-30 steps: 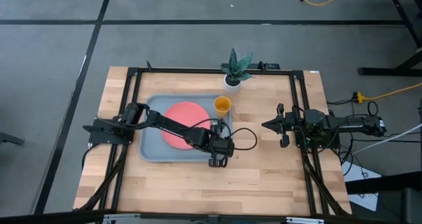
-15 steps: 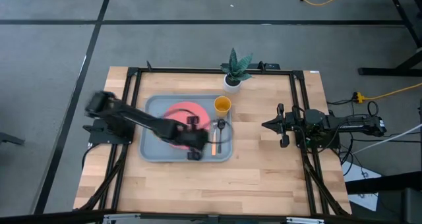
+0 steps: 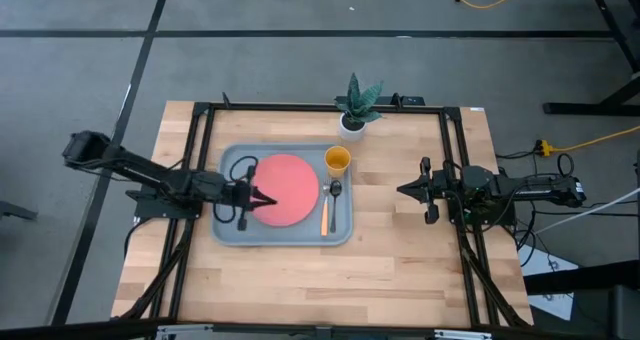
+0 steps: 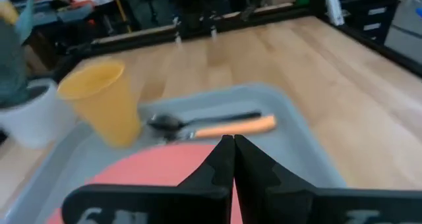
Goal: Pick and place plate/cup/fork/spoon on tray
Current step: Return to Home Position
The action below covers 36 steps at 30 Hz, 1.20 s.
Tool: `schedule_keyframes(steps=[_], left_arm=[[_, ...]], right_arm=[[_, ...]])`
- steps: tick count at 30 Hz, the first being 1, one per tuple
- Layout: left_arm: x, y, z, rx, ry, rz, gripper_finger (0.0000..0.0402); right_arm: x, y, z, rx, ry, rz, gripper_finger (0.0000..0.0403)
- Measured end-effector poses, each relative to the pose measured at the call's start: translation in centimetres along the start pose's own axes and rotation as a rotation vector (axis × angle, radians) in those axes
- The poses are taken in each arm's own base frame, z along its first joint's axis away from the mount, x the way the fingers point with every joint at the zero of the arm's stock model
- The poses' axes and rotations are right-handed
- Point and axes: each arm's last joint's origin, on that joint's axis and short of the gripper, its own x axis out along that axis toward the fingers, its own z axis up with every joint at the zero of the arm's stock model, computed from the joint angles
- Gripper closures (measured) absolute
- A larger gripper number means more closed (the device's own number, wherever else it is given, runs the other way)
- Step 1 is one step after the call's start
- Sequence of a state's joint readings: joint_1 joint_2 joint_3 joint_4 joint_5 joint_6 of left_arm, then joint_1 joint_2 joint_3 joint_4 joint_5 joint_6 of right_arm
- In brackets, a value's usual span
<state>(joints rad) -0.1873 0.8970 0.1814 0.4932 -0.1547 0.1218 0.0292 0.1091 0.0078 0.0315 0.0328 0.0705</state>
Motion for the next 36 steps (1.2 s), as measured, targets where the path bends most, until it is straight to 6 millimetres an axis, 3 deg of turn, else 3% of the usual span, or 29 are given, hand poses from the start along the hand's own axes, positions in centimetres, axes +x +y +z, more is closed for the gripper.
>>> schedule_keyframes(steps=[7,19,26,36], left_arm=[[-2.4,0.7,-3.5,-0.030,-0.045,-0.043,0.0402],[-5.0,1.3,-4.5,-0.021,0.070,0.101,0.0391],[-6.3,1.5,-3.0,-0.046,-0.130,0.091,0.0377],[-6.4,1.5,-2.9,-0.049,-0.151,0.093,0.0373]], right_arm=[[0.0,0.0,0.0,0.000,0.000,0.000,0.0392],[0.0,0.0,0.0,0.000,0.000,0.000,0.0392],[0.0,0.0,0.0,0.000,-0.001,0.000,0.0392],[0.0,0.0,0.0,0.000,0.000,0.000,0.0392]])
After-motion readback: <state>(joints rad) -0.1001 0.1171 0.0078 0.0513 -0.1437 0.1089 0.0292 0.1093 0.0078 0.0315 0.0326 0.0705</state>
